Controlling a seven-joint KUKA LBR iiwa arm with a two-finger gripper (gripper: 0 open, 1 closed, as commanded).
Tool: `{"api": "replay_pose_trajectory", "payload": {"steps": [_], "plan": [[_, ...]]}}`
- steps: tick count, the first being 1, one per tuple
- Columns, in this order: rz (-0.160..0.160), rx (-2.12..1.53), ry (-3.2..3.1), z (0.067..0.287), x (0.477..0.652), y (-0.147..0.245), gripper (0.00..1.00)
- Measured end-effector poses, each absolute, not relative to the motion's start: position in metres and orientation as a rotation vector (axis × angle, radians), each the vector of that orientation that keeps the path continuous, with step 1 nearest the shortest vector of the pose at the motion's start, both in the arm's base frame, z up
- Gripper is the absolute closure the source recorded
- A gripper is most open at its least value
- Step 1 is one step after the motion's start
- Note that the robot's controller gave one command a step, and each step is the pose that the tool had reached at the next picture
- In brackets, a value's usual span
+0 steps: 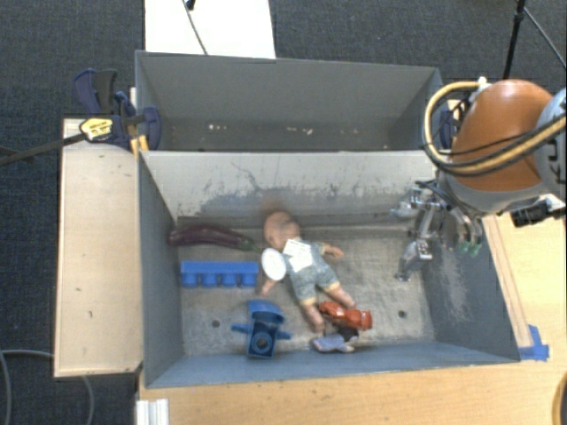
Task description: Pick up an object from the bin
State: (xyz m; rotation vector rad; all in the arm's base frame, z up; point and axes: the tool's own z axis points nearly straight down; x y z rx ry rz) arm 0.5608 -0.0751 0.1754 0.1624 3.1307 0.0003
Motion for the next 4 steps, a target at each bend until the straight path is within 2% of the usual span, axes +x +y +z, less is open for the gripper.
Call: {"api": "replay_pose_trajectory", "payload": {"steps": [1,2,3,4], "plan": [[0.0,-0.002,3.14,0.161,0.549,0.008,0.0],[0.004,0.033,3.137,0.16,0.547,0.061,0.0],[0.003,0.376,3.112,0.096,0.514,0.032,0.0],[-0.006,-0.129,3.146,0.074,0.569,0.144,1.0]]}}
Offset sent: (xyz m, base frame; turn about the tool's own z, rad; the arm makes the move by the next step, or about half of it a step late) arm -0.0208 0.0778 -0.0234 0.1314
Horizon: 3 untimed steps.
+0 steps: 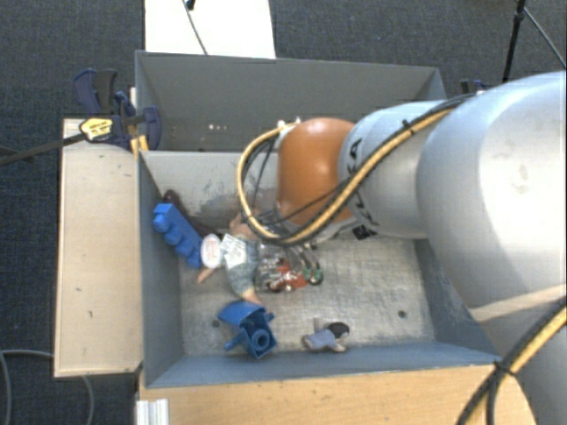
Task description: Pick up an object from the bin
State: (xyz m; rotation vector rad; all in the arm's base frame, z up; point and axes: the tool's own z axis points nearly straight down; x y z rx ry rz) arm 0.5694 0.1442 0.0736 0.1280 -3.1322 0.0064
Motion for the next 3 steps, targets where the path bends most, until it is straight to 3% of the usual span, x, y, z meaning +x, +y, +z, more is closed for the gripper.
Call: {"api": "replay_pose_trajectory", "payload": {"steps": [3], "plan": [[0.005,0.126,-3.131,0.085,0.567,0.143,1.0]]}}
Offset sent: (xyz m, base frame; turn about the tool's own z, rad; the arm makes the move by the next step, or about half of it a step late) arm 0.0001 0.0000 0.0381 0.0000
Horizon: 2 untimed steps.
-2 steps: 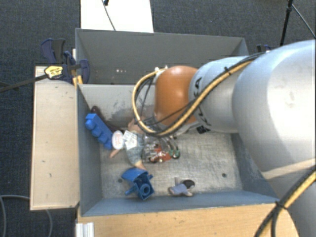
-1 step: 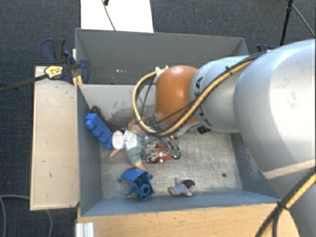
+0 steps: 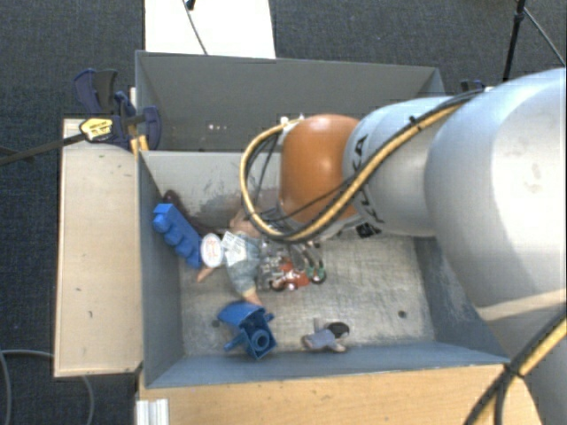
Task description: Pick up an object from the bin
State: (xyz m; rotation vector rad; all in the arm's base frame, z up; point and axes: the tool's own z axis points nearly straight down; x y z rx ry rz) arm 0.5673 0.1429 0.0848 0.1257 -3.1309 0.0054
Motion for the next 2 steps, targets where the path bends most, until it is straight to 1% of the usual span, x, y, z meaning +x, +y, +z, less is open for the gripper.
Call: {"api": "replay_pose_trajectory", "payload": {"steps": [2], "plan": [[0.004,0.126,-3.132,0.0908,0.5668,0.1424,1.0]]}}
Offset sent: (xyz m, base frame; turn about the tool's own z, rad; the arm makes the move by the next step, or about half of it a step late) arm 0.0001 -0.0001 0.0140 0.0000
